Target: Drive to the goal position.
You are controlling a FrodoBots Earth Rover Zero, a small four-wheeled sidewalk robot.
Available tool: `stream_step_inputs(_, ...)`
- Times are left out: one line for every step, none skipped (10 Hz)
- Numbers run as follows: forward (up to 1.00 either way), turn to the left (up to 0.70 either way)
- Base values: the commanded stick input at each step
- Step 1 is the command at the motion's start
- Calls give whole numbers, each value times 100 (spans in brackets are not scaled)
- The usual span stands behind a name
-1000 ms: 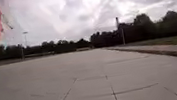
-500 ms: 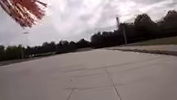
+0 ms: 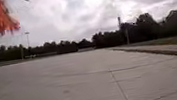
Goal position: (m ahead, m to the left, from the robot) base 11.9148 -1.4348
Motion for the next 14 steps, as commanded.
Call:
stream_step_inputs(100,0)
stream_step_inputs(100,0)
stream_step_inputs(100,0)
stream_step_inputs(100,0)
stream_step_inputs(100,0)
stream_step_inputs(100,0)
stream_step_inputs(100,0)
stream_step_inputs(100,0)
stream_step_inputs(100,0)
stream_step_inputs(100,0)
stream_step_inputs(100,0)
stream_step_inputs(100,0)
stream_step_inputs(100,0)
stream_step_inputs(100,0)
